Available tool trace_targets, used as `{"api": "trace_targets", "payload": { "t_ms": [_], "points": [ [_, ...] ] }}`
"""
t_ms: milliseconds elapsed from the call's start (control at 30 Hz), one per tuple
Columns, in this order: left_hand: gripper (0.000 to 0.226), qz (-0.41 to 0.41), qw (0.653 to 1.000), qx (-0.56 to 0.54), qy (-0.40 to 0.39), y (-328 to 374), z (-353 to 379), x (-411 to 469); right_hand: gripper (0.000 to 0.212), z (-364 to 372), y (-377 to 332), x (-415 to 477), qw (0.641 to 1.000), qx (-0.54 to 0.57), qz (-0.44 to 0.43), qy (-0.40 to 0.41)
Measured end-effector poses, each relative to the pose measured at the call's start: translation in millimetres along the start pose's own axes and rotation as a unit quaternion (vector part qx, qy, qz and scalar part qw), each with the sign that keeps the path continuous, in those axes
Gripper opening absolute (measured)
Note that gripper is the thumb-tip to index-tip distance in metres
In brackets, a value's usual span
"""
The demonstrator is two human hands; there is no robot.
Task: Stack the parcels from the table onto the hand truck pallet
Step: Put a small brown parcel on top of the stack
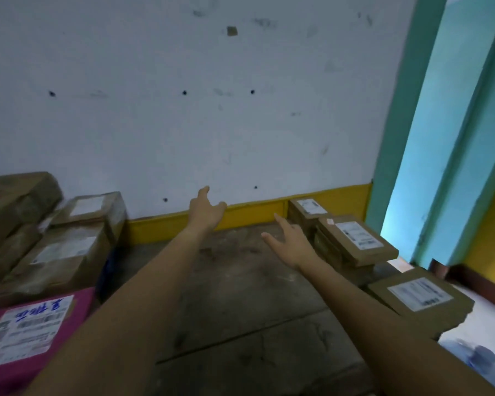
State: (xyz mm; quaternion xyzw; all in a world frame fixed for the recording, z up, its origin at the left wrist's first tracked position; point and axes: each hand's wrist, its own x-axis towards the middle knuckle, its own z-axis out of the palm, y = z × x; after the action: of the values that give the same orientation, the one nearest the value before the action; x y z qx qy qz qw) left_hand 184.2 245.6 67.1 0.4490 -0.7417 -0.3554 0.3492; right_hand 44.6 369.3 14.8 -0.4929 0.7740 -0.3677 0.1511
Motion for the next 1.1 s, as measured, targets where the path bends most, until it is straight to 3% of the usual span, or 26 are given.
{"api": "trace_targets", "payload": {
  "t_ms": [300, 500, 900, 1100],
  "points": [
    [0.052, 0.012, 0.997, -0.032, -0.067, 26, 132, 95, 0.068, -65, 86, 91, 0.994, -0.071, 0.054, 0.067],
    [0.05, -0.007, 0.994, 0.0, -0.105, 25, 218, 150, 0.066, -110, 157, 159, 0.992, -0.083, 0.081, 0.057],
    [0.055, -0.096, 0.984, 0.091, -0.115, 2, 363, 262, 0.069, -129, 271, 332, 0.989, -0.088, 0.068, -0.095],
    [0.058, -0.151, 0.977, 0.077, -0.131, -31, 409, 293, 0.055, -109, 311, 376, 0.984, -0.035, 0.052, -0.165]
  ]
}}
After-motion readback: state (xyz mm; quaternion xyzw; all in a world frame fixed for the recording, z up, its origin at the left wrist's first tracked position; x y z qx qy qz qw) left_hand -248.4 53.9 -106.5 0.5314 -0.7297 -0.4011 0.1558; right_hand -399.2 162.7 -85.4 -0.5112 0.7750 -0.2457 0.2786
